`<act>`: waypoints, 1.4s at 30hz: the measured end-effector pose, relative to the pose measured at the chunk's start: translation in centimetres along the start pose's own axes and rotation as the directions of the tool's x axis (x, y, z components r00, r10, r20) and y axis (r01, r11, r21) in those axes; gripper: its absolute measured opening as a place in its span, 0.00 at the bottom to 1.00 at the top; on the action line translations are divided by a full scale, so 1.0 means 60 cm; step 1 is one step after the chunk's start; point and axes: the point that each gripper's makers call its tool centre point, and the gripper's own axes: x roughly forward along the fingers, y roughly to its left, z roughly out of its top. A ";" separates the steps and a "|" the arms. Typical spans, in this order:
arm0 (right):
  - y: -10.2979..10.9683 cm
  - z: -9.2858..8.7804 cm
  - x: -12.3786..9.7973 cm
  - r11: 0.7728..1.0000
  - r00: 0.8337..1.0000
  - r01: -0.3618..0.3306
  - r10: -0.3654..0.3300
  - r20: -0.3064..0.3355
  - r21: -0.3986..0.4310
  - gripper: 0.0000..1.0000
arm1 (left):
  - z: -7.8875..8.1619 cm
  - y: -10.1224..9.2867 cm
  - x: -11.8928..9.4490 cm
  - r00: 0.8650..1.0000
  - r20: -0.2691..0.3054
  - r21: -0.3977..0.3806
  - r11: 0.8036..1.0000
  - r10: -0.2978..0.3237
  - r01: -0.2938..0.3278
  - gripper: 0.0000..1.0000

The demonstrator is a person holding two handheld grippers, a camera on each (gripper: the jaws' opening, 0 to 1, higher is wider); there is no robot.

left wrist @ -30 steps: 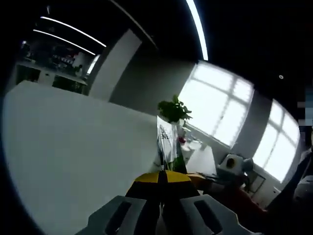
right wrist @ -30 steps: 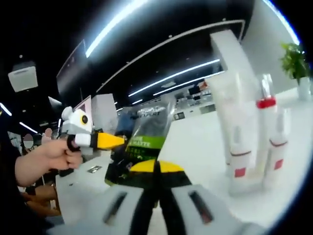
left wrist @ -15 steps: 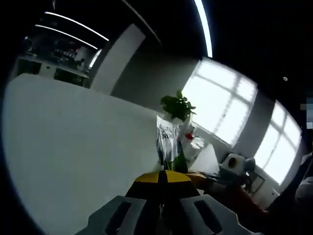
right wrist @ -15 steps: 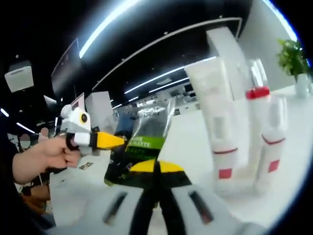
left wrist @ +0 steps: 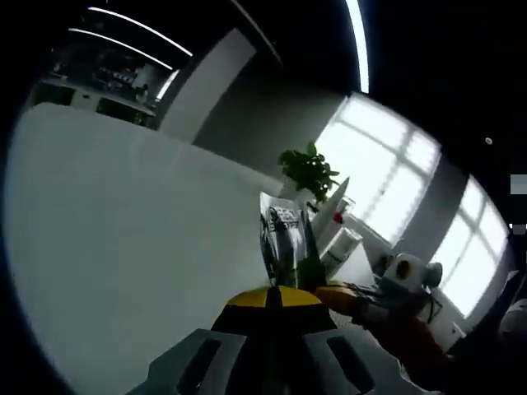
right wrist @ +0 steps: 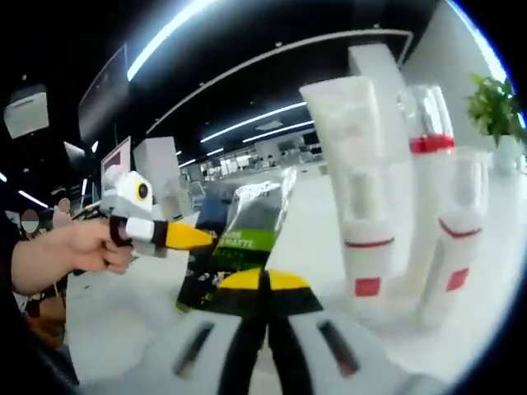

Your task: Arrange the skincare products in the storage area until every visible bottle or jar stands upright without overlapping.

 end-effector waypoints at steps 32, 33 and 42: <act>-0.034 -0.030 0.013 0.989 0.992 0.085 -0.095 -0.079 -0.121 0.02 | -0.049 0.034 0.036 0.993 -0.090 0.043 0.997 0.073 -0.070 0.00; -0.035 -0.030 0.013 0.988 0.992 0.086 -0.097 -0.081 -0.127 0.03 | -0.050 0.034 0.036 0.993 -0.090 0.042 0.997 0.074 -0.070 0.00; -0.039 -0.019 0.005 0.982 0.991 0.106 -0.116 -0.060 -0.156 0.00 | -0.055 0.035 0.037 0.992 -0.093 0.034 0.996 0.084 -0.081 0.00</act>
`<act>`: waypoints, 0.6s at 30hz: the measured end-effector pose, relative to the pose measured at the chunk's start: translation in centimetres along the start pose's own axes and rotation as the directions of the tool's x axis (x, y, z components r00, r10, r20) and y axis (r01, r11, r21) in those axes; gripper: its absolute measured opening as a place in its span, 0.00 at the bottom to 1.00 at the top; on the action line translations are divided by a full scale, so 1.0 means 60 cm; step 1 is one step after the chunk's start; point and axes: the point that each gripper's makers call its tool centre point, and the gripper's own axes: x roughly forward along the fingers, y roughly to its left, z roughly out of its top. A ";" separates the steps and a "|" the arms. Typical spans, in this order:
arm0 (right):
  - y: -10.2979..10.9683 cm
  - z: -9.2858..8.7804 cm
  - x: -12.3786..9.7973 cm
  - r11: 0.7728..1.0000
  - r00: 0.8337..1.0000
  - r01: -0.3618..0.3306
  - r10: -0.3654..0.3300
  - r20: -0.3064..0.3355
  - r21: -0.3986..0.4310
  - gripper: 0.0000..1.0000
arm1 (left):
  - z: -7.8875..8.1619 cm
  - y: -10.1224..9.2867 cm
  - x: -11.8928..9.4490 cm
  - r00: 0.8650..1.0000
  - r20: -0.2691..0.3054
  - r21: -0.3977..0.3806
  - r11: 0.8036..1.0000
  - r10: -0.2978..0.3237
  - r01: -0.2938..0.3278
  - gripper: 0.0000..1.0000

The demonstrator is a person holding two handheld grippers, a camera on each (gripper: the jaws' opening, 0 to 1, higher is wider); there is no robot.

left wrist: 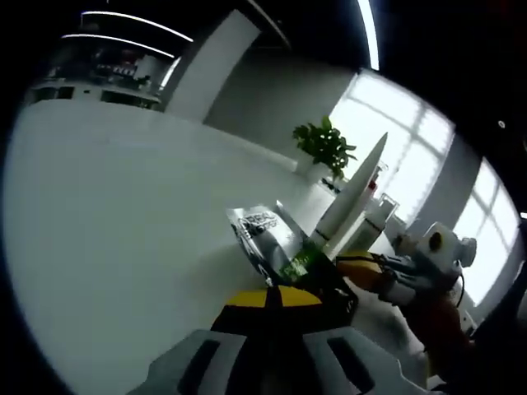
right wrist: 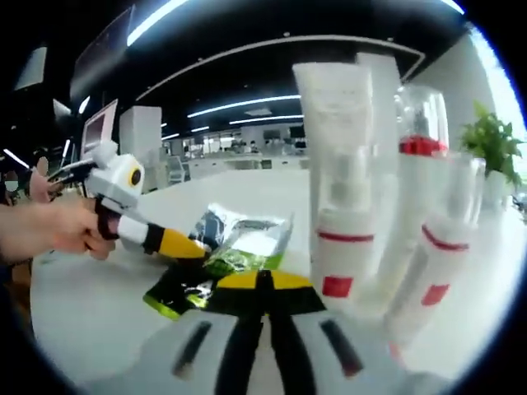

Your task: Arrange the skincare products in the storage area until every visible bottle or jar stands upright without overlapping.

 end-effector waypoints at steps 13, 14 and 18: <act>0.037 -0.012 0.016 0.996 0.998 -0.046 0.043 -0.041 -0.080 0.00 | -0.001 -0.001 0.009 1.000 -0.010 0.008 1.000 0.002 -0.002 0.00; 0.038 -0.016 0.017 0.995 0.998 -0.049 0.045 -0.051 -0.089 0.00 | -0.002 -0.002 0.010 1.000 -0.012 0.009 1.000 0.003 -0.003 0.00; 0.040 -0.026 0.020 0.993 0.996 -0.056 0.048 -0.074 -0.107 0.00 | -0.004 -0.002 0.012 1.000 -0.015 0.008 1.000 0.008 -0.008 0.00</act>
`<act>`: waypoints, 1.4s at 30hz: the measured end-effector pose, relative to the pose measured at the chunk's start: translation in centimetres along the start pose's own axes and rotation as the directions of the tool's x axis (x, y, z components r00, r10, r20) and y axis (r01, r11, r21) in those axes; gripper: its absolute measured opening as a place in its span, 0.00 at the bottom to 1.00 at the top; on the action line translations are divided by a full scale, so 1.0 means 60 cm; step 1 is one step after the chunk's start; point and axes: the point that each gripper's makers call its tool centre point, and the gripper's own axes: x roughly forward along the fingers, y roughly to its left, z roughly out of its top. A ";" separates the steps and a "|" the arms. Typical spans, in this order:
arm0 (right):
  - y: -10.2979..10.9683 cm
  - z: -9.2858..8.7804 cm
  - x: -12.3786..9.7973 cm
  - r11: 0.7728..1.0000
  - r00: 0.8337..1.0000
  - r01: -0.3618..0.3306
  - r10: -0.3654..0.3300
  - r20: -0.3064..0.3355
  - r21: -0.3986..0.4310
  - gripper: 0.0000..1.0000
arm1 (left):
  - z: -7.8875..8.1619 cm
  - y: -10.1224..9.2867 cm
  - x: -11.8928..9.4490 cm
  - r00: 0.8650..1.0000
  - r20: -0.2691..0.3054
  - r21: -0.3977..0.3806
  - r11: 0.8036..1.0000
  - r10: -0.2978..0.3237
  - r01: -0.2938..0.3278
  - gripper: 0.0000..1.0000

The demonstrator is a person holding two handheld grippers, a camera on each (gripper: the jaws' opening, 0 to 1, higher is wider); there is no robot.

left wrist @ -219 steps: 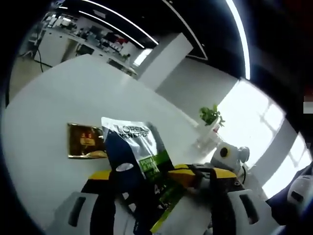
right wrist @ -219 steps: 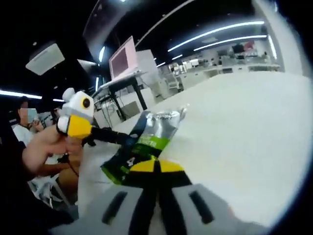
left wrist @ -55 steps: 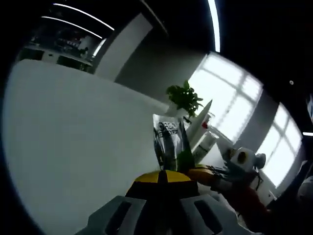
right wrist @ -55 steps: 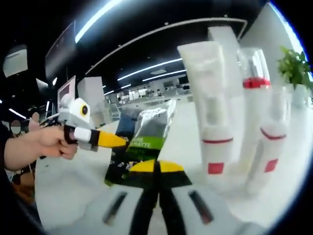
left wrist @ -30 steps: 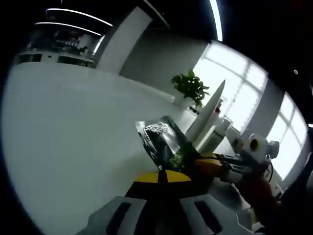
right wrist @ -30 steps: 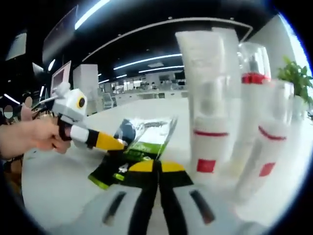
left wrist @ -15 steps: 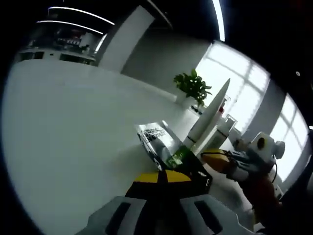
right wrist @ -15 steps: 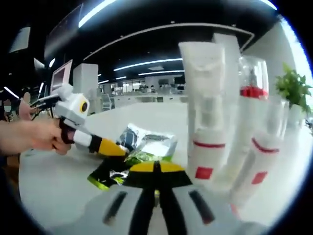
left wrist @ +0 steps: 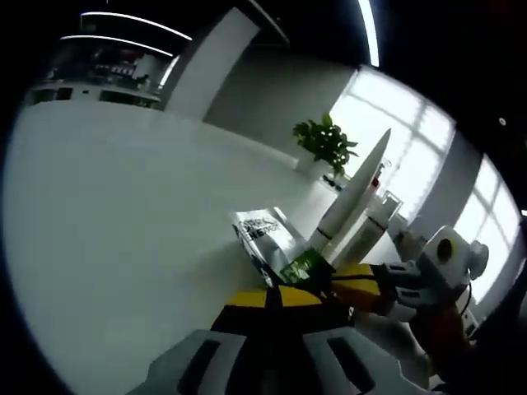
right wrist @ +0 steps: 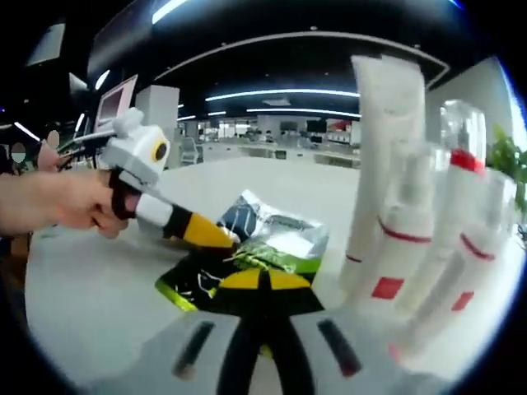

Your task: Arrange the skincare products in the storage area until every visible bottle or jar stands upright without overlapping.

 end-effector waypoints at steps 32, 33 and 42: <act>-0.010 -0.014 0.005 0.997 0.999 0.027 -0.030 -0.042 -0.068 0.00 | 0.014 0.018 -0.009 0.997 0.013 0.010 0.997 0.073 -0.073 0.07; -0.011 -0.014 0.005 0.997 0.999 0.027 -0.030 -0.042 -0.067 0.00 | 0.015 0.020 -0.012 0.997 0.015 0.010 0.997 0.077 -0.077 0.08; -0.014 -0.014 0.005 0.997 0.998 0.030 -0.034 -0.051 -0.076 0.00 | 0.031 0.022 -0.038 0.994 0.057 0.020 0.996 0.090 -0.091 0.12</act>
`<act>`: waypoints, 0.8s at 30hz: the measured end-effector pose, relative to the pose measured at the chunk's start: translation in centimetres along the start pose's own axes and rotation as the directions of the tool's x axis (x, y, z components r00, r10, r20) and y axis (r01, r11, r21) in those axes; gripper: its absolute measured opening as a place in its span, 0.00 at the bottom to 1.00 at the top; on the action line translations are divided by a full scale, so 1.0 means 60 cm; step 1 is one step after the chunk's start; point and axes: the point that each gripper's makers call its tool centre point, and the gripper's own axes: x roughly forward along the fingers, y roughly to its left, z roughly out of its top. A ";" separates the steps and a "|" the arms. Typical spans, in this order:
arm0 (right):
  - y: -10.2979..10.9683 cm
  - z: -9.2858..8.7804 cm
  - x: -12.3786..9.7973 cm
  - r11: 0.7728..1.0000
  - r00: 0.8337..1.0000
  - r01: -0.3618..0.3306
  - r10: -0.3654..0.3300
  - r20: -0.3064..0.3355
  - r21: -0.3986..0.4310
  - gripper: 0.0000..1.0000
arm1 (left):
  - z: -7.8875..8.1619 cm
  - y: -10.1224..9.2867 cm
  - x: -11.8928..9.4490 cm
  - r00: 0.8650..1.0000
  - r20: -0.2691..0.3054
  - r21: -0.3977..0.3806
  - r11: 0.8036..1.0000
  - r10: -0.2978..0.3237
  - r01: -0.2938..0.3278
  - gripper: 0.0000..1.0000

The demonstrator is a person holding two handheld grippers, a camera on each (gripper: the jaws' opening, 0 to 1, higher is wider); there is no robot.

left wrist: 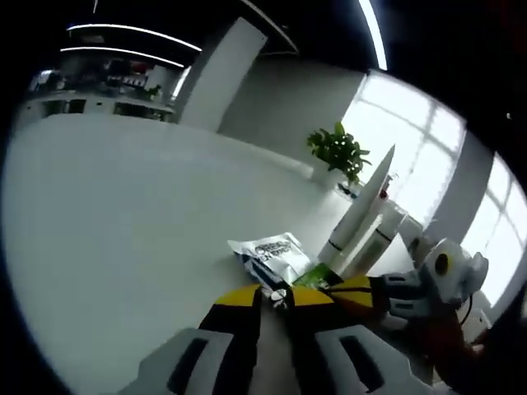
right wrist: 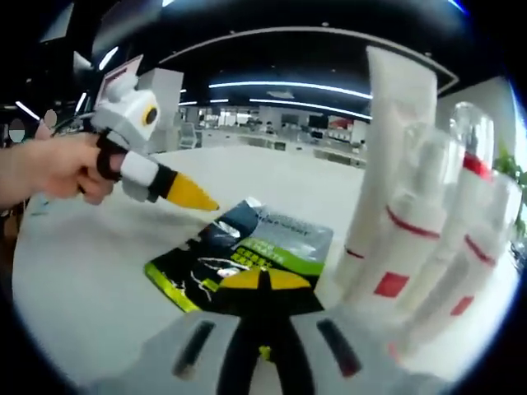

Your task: Arrange the skincare products in the storage area until every visible bottle or jar stands upright without overlapping.

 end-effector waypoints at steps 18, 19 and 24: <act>-0.007 0.024 -0.016 0.999 0.999 0.023 -0.024 0.029 0.035 0.00 | -0.001 -0.033 -0.015 0.998 0.004 0.025 0.998 -0.055 0.055 0.20; -0.004 0.027 -0.017 0.999 0.999 0.022 -0.023 0.030 0.034 0.00 | 0.000 -0.035 -0.017 0.998 0.007 0.024 0.998 -0.059 0.059 0.21; -0.003 0.046 -0.025 0.999 0.998 0.035 -0.036 0.059 0.031 0.01 | 0.002 -0.041 -0.030 0.997 0.013 0.022 0.997 -0.072 0.071 0.25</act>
